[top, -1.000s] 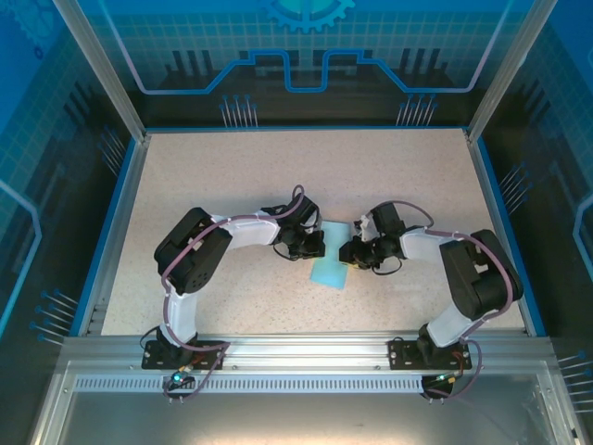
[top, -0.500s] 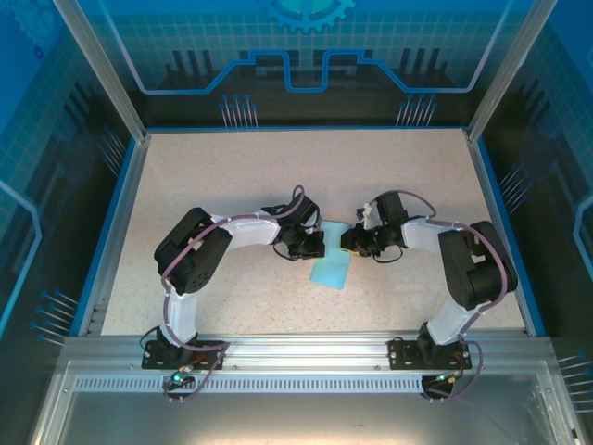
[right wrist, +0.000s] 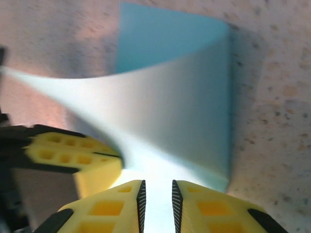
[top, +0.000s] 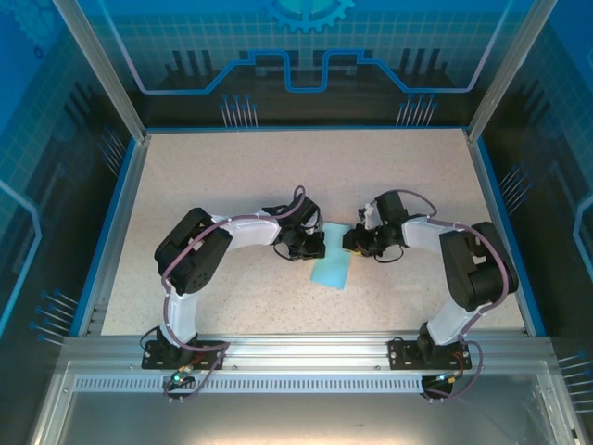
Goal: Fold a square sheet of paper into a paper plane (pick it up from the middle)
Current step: Fold the square sheet of paper in half at the center of the table.
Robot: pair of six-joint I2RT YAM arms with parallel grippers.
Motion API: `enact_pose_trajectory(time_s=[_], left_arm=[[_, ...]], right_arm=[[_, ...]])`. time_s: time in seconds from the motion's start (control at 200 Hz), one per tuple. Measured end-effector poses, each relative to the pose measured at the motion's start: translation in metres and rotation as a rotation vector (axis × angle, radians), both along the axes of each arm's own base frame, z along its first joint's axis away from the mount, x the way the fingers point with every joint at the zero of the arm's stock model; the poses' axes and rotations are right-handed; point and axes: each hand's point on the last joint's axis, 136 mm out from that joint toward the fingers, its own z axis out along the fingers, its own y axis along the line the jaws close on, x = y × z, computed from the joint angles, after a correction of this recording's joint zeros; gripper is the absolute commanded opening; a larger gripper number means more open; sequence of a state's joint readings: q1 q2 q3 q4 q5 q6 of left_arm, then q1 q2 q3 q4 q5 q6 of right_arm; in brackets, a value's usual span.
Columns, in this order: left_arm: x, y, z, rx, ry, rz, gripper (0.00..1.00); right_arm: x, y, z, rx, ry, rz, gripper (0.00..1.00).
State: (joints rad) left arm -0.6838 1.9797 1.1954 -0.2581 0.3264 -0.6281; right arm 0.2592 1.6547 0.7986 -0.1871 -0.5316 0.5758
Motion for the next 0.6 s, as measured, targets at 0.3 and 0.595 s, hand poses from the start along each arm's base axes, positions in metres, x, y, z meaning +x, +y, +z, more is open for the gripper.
enact_pose_trajectory(time_s=[0.3,0.595], left_arm=[[-0.002,0.001,0.001,0.011,0.013,-0.002,0.00],[-0.001,0.001,0.000,0.012,0.012,-0.005,0.00]], right_arm=[[0.023,0.006,0.024,0.020,-0.074,0.000,0.25],[0.022,-0.001,-0.017,-0.046,0.019,-0.017,0.25]])
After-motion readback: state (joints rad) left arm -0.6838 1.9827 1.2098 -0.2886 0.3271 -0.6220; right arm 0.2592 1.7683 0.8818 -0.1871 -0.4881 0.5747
